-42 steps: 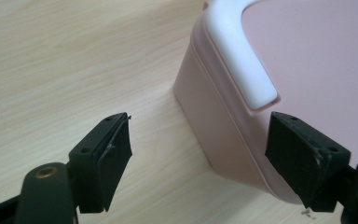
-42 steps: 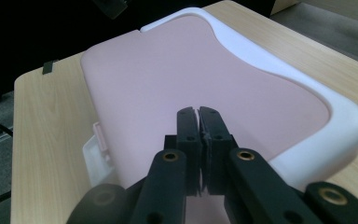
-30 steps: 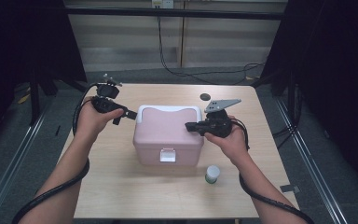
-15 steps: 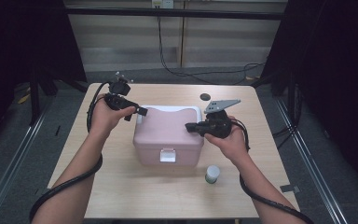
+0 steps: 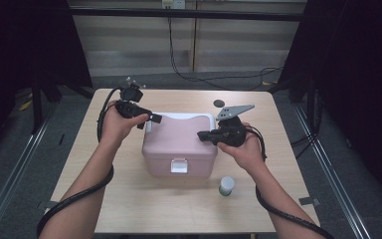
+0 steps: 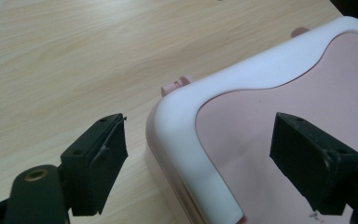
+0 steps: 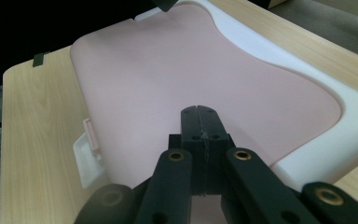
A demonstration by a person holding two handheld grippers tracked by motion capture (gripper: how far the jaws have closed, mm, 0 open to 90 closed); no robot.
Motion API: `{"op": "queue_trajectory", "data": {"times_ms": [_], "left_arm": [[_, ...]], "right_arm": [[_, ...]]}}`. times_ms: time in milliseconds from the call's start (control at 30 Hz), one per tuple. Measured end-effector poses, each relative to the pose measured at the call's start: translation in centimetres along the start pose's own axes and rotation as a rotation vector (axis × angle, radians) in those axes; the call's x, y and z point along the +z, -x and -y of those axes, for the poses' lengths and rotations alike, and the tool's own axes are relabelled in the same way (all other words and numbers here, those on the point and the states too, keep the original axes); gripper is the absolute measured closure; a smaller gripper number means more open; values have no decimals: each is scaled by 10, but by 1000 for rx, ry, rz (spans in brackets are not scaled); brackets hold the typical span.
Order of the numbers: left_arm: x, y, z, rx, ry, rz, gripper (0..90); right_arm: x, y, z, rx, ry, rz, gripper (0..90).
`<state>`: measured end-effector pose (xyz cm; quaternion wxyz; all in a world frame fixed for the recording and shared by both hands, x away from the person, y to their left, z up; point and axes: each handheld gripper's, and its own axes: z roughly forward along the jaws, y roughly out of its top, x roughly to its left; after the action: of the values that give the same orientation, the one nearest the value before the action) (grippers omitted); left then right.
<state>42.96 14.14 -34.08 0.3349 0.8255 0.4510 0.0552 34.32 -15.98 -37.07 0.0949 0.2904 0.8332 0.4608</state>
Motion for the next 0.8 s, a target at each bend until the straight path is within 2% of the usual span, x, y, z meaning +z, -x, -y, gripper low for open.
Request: {"op": "queue_trajectory", "data": {"times_ms": [167,367,800], "left_arm": [[-2,0,-3,6,-7,-6,185],[1,5,-5,11,-4,22,196],[15,4,-2,-18,-43,43,202]], "right_arm": [[0,-2,-2,-10,-13,9,900],[0,-5,-6,-35,-43,34,900],[0,-5,-6,-27,-48,30,900]]}}
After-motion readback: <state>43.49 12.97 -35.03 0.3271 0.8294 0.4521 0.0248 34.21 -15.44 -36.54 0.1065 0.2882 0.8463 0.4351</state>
